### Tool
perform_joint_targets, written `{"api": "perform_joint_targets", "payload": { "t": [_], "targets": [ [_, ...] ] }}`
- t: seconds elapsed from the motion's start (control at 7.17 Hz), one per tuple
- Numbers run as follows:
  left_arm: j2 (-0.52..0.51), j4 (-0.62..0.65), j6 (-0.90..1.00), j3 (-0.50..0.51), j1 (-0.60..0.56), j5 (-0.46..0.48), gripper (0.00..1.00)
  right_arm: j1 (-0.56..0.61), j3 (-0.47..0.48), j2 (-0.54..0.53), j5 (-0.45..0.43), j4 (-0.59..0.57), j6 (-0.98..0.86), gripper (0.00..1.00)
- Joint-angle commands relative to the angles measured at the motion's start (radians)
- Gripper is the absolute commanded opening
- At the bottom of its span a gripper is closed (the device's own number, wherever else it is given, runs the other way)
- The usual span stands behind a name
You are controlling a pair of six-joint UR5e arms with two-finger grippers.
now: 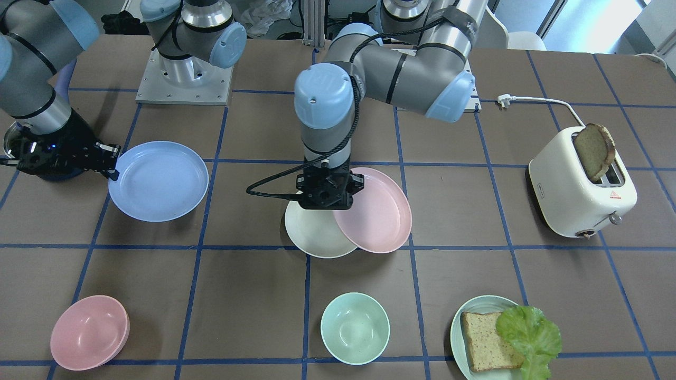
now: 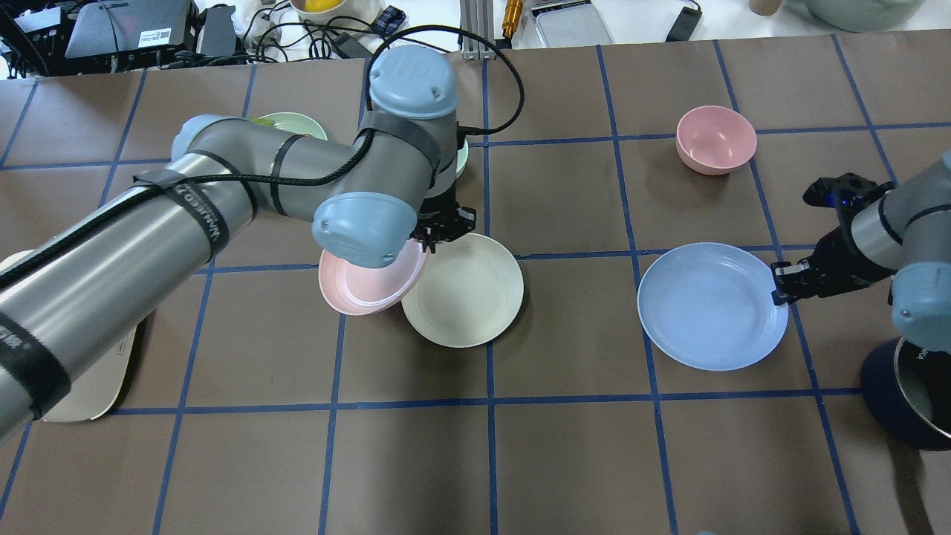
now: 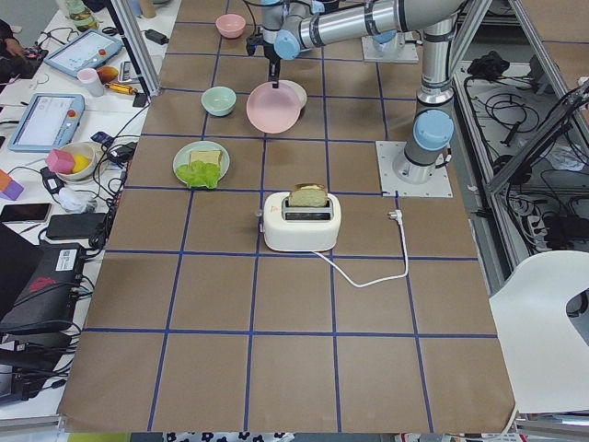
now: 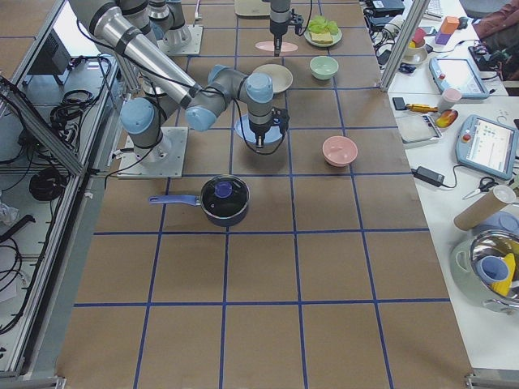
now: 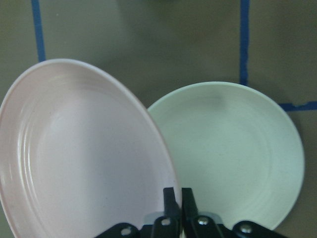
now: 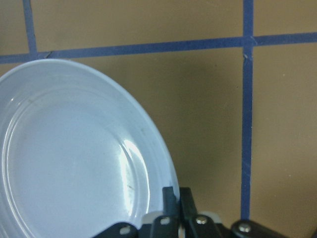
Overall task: Stack three plates with pink and blue
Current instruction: 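Lift the pink plate with the left gripper and lower it onto the cream plate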
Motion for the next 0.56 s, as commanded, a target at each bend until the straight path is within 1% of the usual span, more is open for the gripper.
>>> {"api": "perform_joint_targets", "payload": {
  "t": [0.0,0.42],
  "targets": [
    [-0.052,0.007,-0.077,0.048,-0.109,0.006,0.00,0.006,-0.092,0.008,0.001,0.064,0.040,0.00],
    [-0.102,0.018,-0.083,0.047,-0.120,0.006,0.00,0.007,-0.159,0.069,-0.005,0.065,0.050,0.00]
  ]
}}
